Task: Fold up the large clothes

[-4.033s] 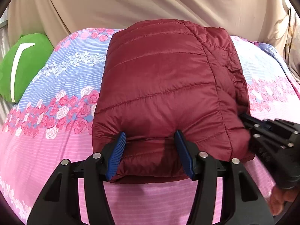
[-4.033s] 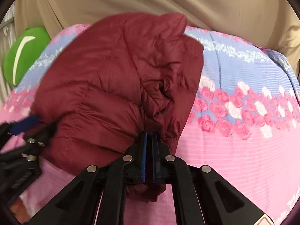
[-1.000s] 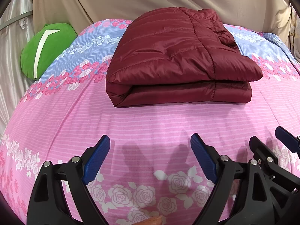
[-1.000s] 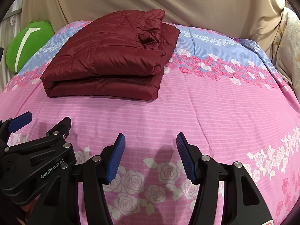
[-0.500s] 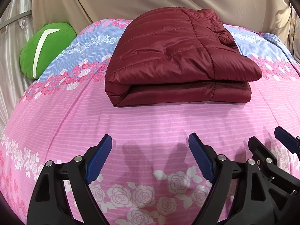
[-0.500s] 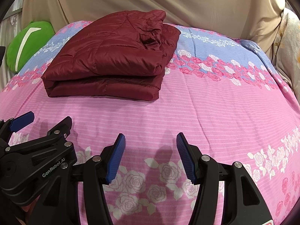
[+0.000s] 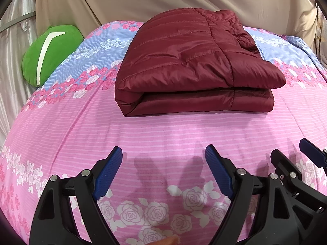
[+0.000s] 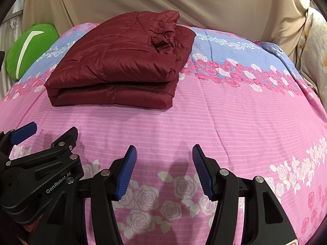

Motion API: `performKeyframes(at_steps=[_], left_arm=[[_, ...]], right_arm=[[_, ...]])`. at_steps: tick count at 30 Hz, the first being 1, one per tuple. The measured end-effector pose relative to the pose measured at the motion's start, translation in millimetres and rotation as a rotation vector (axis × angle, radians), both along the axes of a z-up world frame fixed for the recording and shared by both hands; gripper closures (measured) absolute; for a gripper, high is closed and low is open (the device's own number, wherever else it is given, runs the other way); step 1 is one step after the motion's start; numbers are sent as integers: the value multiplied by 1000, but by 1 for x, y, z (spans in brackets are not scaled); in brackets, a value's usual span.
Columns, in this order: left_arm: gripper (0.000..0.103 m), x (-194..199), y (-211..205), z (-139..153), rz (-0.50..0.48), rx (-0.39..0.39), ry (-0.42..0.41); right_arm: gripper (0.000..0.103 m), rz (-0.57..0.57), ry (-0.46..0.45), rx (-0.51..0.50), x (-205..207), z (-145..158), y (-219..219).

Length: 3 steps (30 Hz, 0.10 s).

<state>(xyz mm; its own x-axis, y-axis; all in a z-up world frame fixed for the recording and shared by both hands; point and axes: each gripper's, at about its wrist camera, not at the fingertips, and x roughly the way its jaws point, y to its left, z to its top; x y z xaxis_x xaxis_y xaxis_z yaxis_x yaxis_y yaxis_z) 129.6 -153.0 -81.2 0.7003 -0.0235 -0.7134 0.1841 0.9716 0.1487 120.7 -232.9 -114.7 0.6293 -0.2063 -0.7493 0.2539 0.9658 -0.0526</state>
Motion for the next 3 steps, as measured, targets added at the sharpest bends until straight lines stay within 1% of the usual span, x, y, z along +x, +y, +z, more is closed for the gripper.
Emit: performKeyframes(at_steps=[3], left_arm=[[24,0,-1,0,2,3,0]], right_arm=[[46,-7,2,0,0,0,3]])
